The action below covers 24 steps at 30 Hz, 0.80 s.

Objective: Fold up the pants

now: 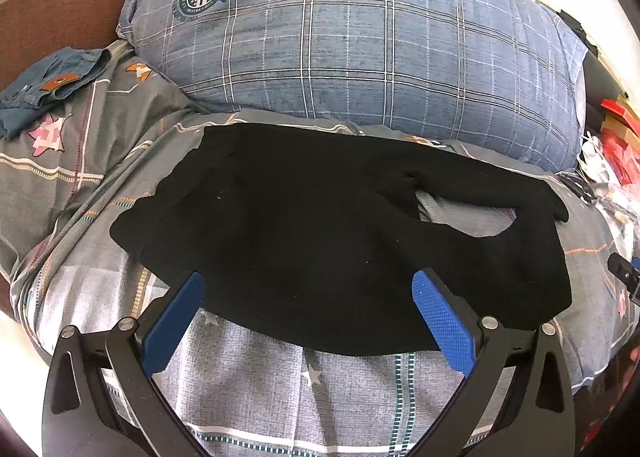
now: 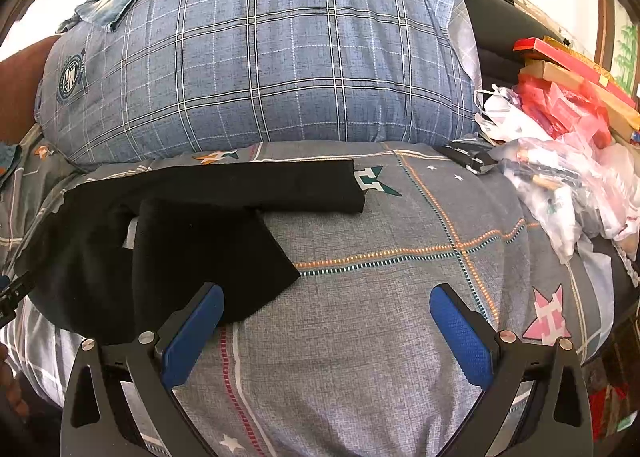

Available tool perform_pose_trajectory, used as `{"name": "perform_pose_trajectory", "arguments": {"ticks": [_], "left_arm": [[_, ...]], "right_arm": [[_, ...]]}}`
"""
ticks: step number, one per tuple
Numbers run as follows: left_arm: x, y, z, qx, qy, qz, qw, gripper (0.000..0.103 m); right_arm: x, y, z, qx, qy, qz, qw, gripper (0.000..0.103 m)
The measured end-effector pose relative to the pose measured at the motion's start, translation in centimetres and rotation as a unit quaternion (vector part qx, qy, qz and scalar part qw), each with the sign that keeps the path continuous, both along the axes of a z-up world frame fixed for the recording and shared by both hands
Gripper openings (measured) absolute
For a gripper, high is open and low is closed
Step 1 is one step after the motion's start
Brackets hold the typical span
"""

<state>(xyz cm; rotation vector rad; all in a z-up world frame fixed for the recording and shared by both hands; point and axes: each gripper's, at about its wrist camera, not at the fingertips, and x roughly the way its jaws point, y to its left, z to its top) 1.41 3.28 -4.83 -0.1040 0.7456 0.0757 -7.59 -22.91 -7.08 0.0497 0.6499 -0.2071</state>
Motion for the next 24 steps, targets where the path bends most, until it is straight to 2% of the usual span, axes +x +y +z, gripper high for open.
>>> {"name": "perform_pose_trajectory", "arguments": {"ticks": [13, 19, 24], "left_arm": [[1.0, -0.4, 0.3, -0.013, 0.013, -0.012, 0.9997, 0.103], [2.6, 1.9, 0.0, -0.025, 0.067, -0.011, 0.9974, 0.103], [2.6, 7.3, -1.5, -0.090, 0.098, 0.031, 0.9906, 0.103]], "right_arm": [[0.7, -0.6, 0.1, 0.017, 0.008, 0.002, 1.000, 0.103], [2.8, -1.3, -0.5, 0.058, 0.029, 0.021, 0.998, 0.103], [6.3, -1.3, -3.1, 0.093, 0.074, 0.039, 0.992, 0.103]]}}
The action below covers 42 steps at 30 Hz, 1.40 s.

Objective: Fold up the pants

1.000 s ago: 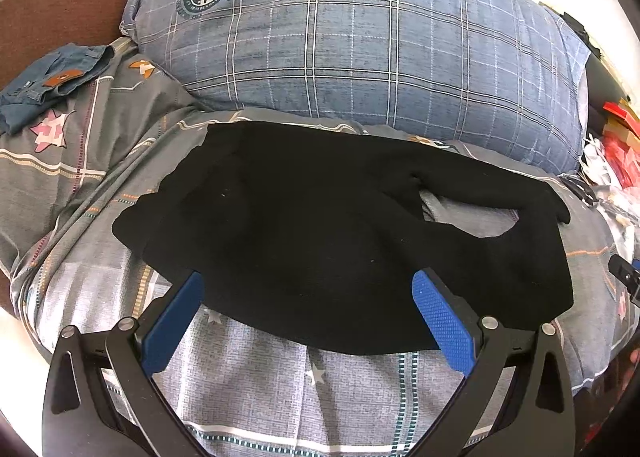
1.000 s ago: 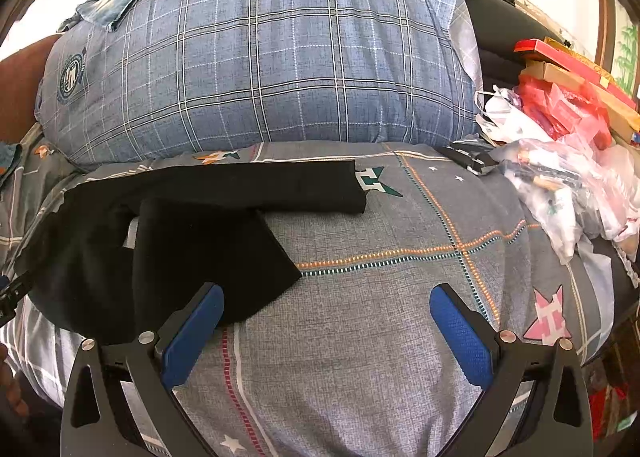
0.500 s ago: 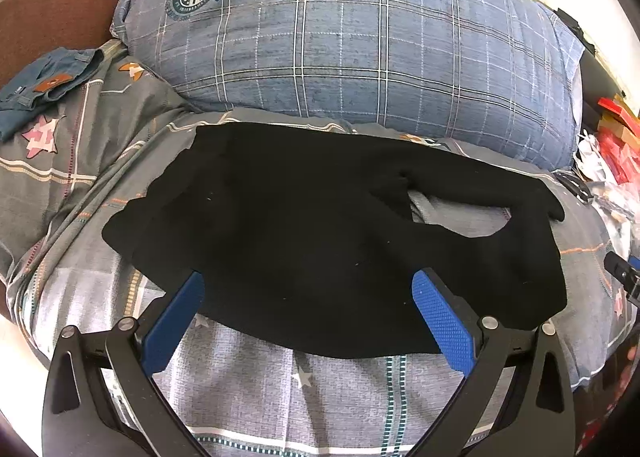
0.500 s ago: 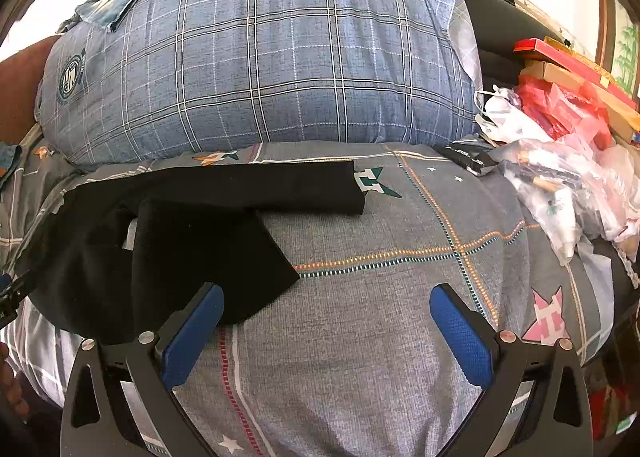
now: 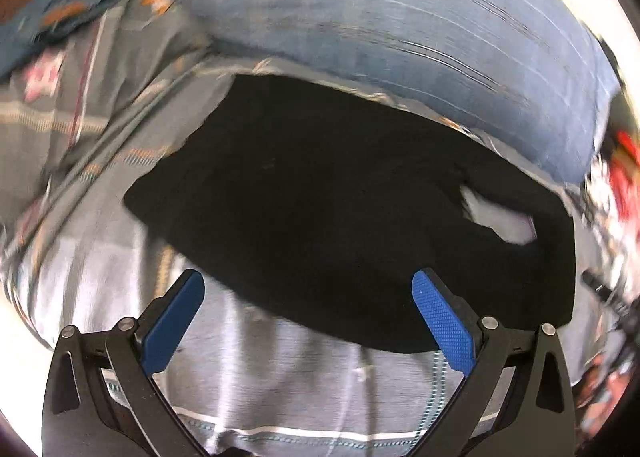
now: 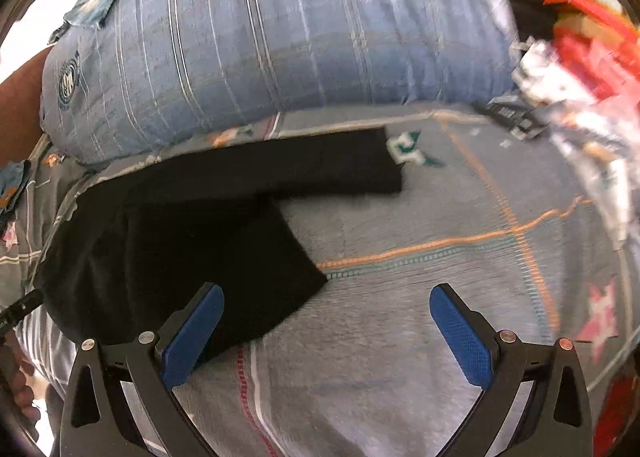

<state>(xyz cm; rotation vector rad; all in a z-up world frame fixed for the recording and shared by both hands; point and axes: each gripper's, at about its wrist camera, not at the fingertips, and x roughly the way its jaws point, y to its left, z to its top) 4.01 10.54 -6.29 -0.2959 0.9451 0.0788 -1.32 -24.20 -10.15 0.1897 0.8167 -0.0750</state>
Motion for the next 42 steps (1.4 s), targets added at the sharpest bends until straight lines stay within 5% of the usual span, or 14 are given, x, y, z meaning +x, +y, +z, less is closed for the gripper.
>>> {"name": "perform_pose_trajectory", "arguments": {"ticks": [7, 9, 11, 12, 15, 17, 20, 24, 27, 30, 32, 36, 42], "left_arm": [[1.1, 3.3, -3.9, -0.139, 0.053, 0.034, 0.9883, 0.103], [1.6, 3.1, -4.5, -0.156, 0.061, 0.042, 0.9849, 0.103], [1.8, 2.4, -4.0, -0.151, 0.044, 0.040, 0.9867, 0.094], [2.1, 1.9, -3.6, -0.156, 0.037, 0.029, 0.9866, 0.077], [2.7, 0.9, -2.7, -0.140, 0.035, 0.012, 0.9895, 0.053], [2.5, 0.9, -2.1, -0.132, 0.034, 0.005, 0.9907, 0.045], [1.6, 1.2, -2.3, -0.125, 0.045, 0.005, 0.9911, 0.043], [1.4, 1.9, -4.2, -0.120, 0.055, -0.001, 0.9913, 0.042], [0.7, 1.8, -3.0, -0.092, 0.058, -0.027, 0.9937, 0.041], [-1.0, 3.5, -0.4, -0.084, 0.024, -0.032, 0.9957, 0.041], [-1.7, 5.3, 1.7, -0.071, -0.006, -0.024, 0.9972, 0.043], [1.0, 8.2, 5.3, -0.009, -0.048, 0.007, 0.9988, 0.084], [12.3, 8.8, 3.8, 0.018, 0.006, 0.013, 0.9997, 0.085]], "right_arm": [[3.6, 1.8, -2.6, 0.050, 0.031, 0.052, 0.997, 0.099], [3.6, 2.3, -2.5, 0.045, 0.023, 0.065, 0.997, 0.082], [3.4, 2.7, -2.1, 0.017, 0.019, 0.074, 0.997, 0.024], [3.4, 2.6, -2.0, 0.012, 0.021, 0.075, 0.997, 0.009], [2.1, 1.7, -0.8, 0.018, 0.004, 0.087, 0.996, 0.008], [-0.3, 0.9, 0.6, -0.001, -0.015, 0.080, 0.997, 0.008], [-3.5, -1.9, 1.1, -0.007, -0.025, 0.044, 0.999, 0.008], [-5.2, -6.7, -2.6, 0.042, 0.028, -0.015, 0.999, 0.009], [-5.9, -7.7, -3.8, 0.080, 0.038, -0.024, 0.996, 0.012], [-6.6, -8.5, -2.0, 0.078, 0.014, -0.032, 0.996, 0.016], [-6.6, -9.6, -0.5, 0.083, -0.007, -0.044, 0.996, 0.024], [-3.3, -10.8, 2.1, 0.107, -0.037, -0.055, 0.992, 0.043], [5.4, -11.2, 3.1, 0.147, -0.047, -0.046, 0.987, 0.057]]}}
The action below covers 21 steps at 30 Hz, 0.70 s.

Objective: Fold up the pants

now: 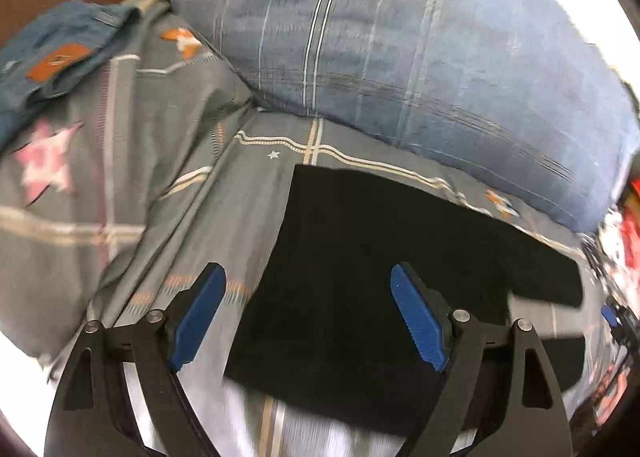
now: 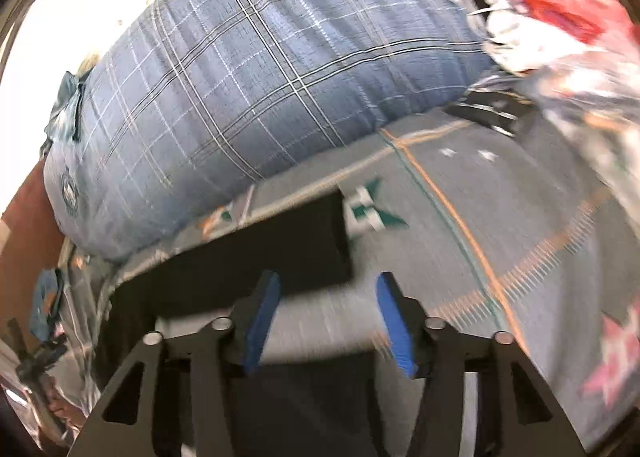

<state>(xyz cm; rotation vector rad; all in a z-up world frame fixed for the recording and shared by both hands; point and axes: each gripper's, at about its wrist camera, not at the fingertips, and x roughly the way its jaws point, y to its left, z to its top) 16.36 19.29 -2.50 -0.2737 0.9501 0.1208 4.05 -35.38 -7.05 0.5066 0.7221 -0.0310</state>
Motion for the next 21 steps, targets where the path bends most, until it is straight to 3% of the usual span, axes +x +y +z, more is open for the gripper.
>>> {"name": "perform_pose_trajectory", "arguments": {"ticks": [5, 7, 9, 11, 16, 21], "left_arm": [[6.9, -0.8, -2.8, 0.004, 0.061, -0.011, 0.9980, 0.085], [9.6, -1.6, -4.0, 0.026, 0.088, -0.013, 0.9957, 0.085], [10.4, -2.1, -4.7, 0.031, 0.108, -0.010, 0.9936, 0.085], [11.7, -2.1, -4.8, 0.019, 0.118, -0.028, 0.9924, 0.085], [13.2, -0.1, -1.9, 0.042, 0.072, -0.025, 0.9962, 0.085], [14.6, 1.4, -4.7, 0.003, 0.139, -0.041, 0.9894, 0.085]], "right_arm": [[7.6, 0.6, -3.0, -0.017, 0.068, 0.002, 0.998, 0.058], [9.2, 0.9, -4.0, -0.035, 0.086, 0.007, 0.996, 0.059], [9.7, 1.8, -3.9, -0.073, 0.073, 0.018, 0.995, 0.059], [10.1, 1.9, -3.8, -0.069, 0.078, 0.034, 0.994, 0.057], [9.8, 1.2, -3.2, -0.072, 0.070, 0.043, 0.994, 0.058], [10.9, 0.6, -4.1, -0.064, 0.078, 0.040, 0.994, 0.059]]}}
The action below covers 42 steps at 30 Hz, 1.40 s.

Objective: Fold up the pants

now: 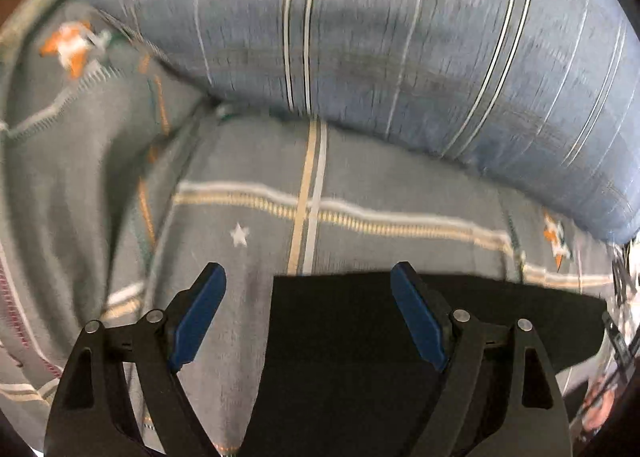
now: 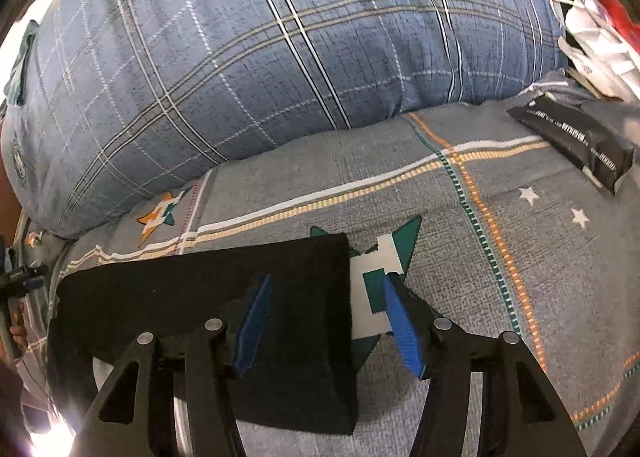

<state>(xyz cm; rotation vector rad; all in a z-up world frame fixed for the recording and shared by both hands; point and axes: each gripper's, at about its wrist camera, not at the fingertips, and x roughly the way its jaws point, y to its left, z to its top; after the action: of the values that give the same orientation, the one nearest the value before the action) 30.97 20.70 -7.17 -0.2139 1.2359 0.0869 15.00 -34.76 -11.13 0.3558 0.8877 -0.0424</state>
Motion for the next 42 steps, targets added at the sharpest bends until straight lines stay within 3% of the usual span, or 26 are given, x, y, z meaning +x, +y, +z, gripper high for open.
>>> {"name": "perform_pose_trajectory", "arguments": {"ticks": [4, 8, 10, 11, 12, 13, 14, 16, 18, 25, 29, 34, 36, 38, 42], "left_arm": [[-0.3, -1.4, -1.7, 0.008, 0.011, -0.041, 0.9990, 0.085], [-0.6, -2.9, -3.0, -0.051, 0.031, -0.048, 0.9971, 0.085], [-1.1, -4.0, -3.2, -0.056, 0.023, -0.053, 0.9968, 0.083], [-1.4, -4.5, -2.9, -0.043, 0.011, -0.056, 0.9974, 0.069], [-1.9, -5.2, -2.7, -0.019, -0.001, -0.060, 0.9980, 0.046], [-2.1, -5.6, -2.6, -0.005, -0.002, -0.061, 0.9981, 0.034], [-2.4, -5.9, -2.5, 0.013, -0.005, -0.059, 0.9981, 0.012], [-3.3, -6.5, -2.0, 0.053, -0.016, -0.059, 0.9967, 0.010], [-4.5, -6.6, -0.5, 0.055, -0.040, -0.049, 0.9965, 0.009], [-9.5, -6.1, 6.4, 0.003, -0.132, -0.029, 0.9908, 0.009], [-13.2, -4.4, 7.7, -0.032, -0.160, -0.025, 0.9863, 0.009], [-18.8, -2.6, 5.5, -0.061, -0.159, -0.011, 0.9853, 0.009], [-20.1, -1.9, 3.6, -0.047, -0.140, 0.006, 0.9891, 0.009], [-20.9, -0.6, 1.8, -0.057, -0.112, 0.025, 0.9917, 0.009], [-23.4, 2.0, 0.5, -0.112, -0.095, 0.069, 0.9867, 0.008]], "right_arm": [[0.6, 0.7, -0.2, 0.010, -0.007, 0.016, 1.000, 0.060], [1.3, 2.1, -0.1, -0.014, 0.002, 0.033, 0.999, 0.058], [1.6, 2.8, -0.1, -0.029, 0.010, 0.036, 0.999, 0.050], [1.7, 3.3, 0.0, -0.053, 0.014, 0.038, 0.998, 0.028], [1.7, 3.5, 0.0, -0.066, 0.018, 0.040, 0.997, 0.016], [1.6, 3.7, 0.1, -0.080, 0.022, 0.041, 0.996, 0.008], [1.3, 3.8, 0.4, -0.087, 0.019, 0.043, 0.995, 0.008], [0.6, 3.9, 1.2, -0.095, 0.010, 0.043, 0.994, 0.008], [-0.4, 3.9, 2.5, -0.097, -0.008, 0.043, 0.994, 0.008], [-6.5, 5.5, 6.9, -0.125, -0.087, 0.055, 0.987, 0.008], [-11.9, 6.3, 7.0, -0.134, -0.115, 0.061, 0.982, 0.008], [-18.2, 6.5, 4.6, -0.140, -0.121, 0.057, 0.981, 0.008], [-19.9, 6.7, 2.9, -0.138, -0.102, 0.052, 0.984, 0.008], [-20.9, 6.2, 1.1, -0.128, -0.076, 0.041, 0.988, 0.008], [-22.3, 4.7, -0.5, -0.108, -0.039, 0.015, 0.993, 0.010]]}}
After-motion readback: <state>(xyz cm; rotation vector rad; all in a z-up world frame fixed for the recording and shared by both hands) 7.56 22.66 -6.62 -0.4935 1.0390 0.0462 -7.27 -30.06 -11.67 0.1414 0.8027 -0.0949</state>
